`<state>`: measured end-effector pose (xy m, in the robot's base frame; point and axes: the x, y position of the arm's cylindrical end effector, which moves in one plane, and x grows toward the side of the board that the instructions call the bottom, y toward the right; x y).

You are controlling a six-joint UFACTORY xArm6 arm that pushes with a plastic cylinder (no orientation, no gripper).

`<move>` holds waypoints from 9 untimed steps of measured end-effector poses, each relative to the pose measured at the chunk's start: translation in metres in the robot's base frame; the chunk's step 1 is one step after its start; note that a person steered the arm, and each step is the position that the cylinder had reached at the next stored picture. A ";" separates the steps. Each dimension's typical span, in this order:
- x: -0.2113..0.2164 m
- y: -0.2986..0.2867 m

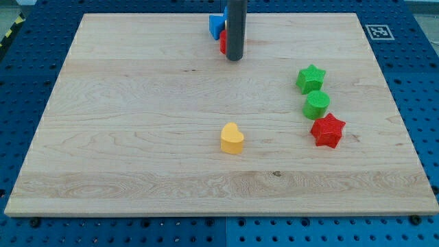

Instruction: Move the green star closer to the group of blocks

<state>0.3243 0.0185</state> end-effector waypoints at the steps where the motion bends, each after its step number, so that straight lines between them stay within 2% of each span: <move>1: -0.005 -0.002; 2: -0.010 -0.002; 3: 0.020 0.002; 4: 0.039 0.039; 6: 0.030 0.184; 7: 0.043 0.255; 8: 0.094 0.245; 9: 0.108 0.187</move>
<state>0.4320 0.2059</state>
